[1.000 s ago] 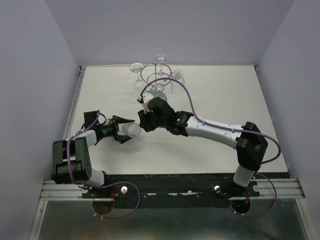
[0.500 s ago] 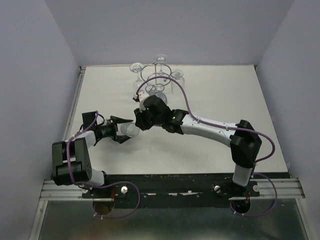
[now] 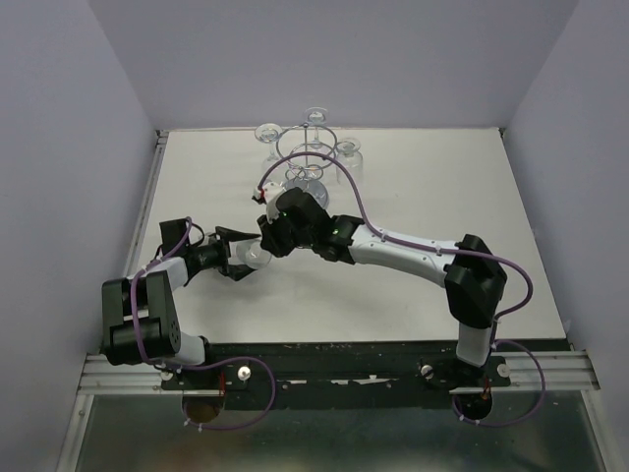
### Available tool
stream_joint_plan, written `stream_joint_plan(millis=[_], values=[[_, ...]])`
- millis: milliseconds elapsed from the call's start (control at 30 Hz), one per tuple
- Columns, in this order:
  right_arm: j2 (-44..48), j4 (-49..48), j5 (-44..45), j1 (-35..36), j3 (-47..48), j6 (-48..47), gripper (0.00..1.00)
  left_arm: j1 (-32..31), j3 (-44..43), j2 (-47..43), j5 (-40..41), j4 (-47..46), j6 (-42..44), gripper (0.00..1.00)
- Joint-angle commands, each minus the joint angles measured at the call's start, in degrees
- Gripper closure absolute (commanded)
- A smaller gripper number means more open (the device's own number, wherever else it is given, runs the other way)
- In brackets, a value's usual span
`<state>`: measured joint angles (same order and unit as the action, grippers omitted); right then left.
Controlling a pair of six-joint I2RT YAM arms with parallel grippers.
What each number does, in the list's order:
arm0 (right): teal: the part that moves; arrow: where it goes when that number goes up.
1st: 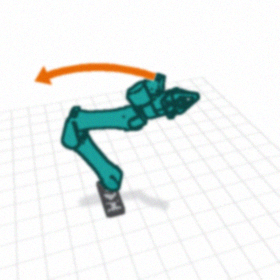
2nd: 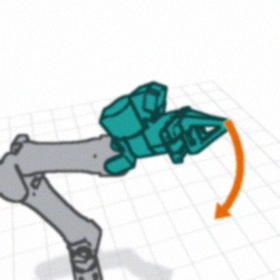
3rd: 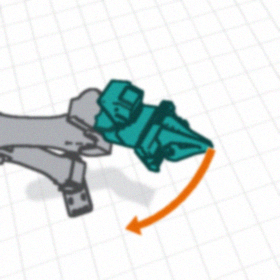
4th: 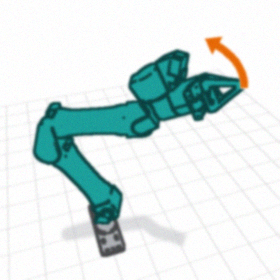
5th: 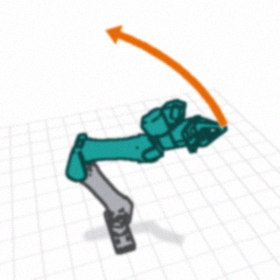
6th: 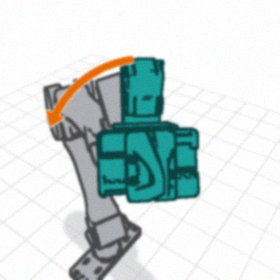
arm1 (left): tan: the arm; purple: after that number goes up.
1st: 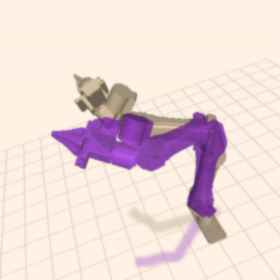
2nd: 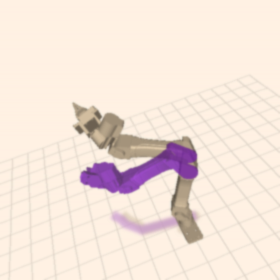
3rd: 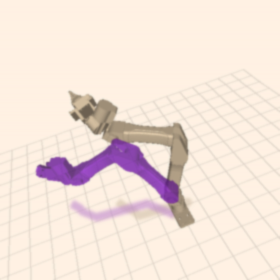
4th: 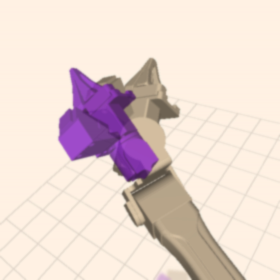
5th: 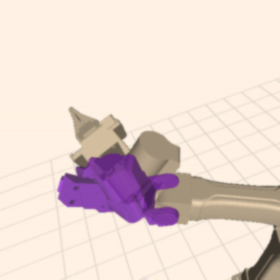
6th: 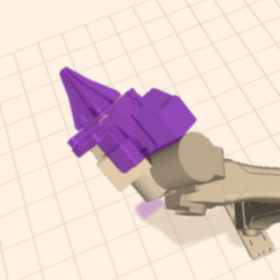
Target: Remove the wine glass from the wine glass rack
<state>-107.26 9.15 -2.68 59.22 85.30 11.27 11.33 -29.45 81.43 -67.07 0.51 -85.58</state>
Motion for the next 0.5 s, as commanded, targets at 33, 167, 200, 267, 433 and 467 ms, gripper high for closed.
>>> stream_joint_plan(millis=[33, 167, 200, 267, 433, 467], values=[[-2.8, -2.7, 1.1, 2.8, 2.3, -3.6, 0.74, -0.3, -0.7, -1.4, -3.4, -2.0, -2.0, 1.0], [-3.2, -3.0, 6.3, 3.4, 2.4, -5.3, 0.7, -0.3, -0.3, -2.1, -3.3, -2.1, -2.0, 1.0], [-3.3, -2.9, 8.0, 3.4, 2.4, -6.0, 0.69, -0.3, -0.1, -2.2, -3.3, -2.1, -2.0, 1.0], [-3.3, -3.1, 10.8, 3.5, 2.5, -6.7, 0.66, -0.3, 0.3, -2.5, -3.2, -2.1, -2.0, 1.0], [-3.0, -3.6, 9.1, 3.6, 1.8, -7.3, 0.76, 0.2, 0.4, -2.4, -3.0, -2.3, -2.0, 1.0], [-2.8, -3.8, 8.2, 3.5, 1.7, -7.2, 0.78, 0.2, 0.4, -2.3, -3.0, -2.4, -2.0, 1.0]])
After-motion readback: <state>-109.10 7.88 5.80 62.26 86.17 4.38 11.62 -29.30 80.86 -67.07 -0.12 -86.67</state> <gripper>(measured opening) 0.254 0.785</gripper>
